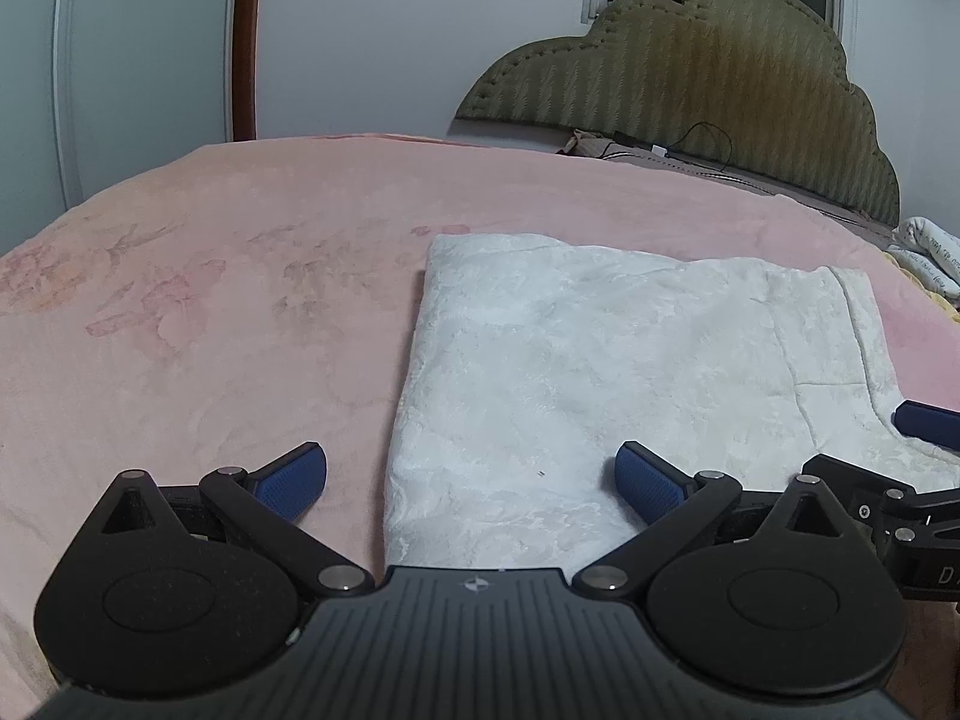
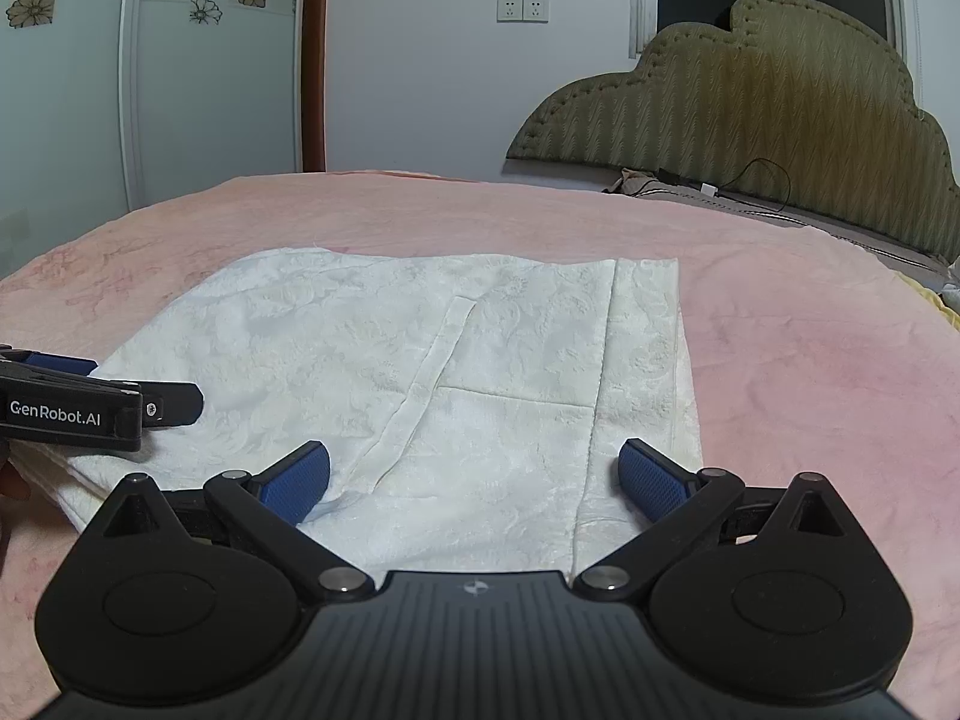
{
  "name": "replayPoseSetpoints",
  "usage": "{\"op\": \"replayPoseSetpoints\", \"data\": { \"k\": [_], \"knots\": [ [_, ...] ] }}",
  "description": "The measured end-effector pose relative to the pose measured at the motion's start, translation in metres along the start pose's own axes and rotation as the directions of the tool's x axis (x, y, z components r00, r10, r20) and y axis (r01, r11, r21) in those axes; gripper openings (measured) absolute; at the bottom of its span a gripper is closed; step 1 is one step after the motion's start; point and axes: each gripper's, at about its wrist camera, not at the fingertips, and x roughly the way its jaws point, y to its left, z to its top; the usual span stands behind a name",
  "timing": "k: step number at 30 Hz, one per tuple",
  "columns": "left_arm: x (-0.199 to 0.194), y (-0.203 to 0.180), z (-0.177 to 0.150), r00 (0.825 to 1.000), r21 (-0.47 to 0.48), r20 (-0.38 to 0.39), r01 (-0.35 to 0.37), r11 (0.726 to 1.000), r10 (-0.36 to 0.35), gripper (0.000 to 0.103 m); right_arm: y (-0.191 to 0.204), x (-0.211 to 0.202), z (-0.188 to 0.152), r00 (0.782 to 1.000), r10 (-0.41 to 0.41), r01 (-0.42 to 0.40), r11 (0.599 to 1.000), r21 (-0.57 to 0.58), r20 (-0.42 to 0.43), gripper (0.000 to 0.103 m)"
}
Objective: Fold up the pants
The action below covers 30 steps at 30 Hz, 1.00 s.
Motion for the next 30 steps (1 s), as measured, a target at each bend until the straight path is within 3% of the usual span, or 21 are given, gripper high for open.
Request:
{"op": "replayPoseSetpoints", "data": {
  "k": [30],
  "knots": [
    [-0.0027, -0.0051, 0.0006, 0.999, 0.036, 0.012, -0.033, 0.999, 0.032, 0.103, 0.0000, -0.0005, -0.0001, 1.000, -0.002, 0.002, 1.000, 0.001, 0.001, 0.103]
  ]
}}
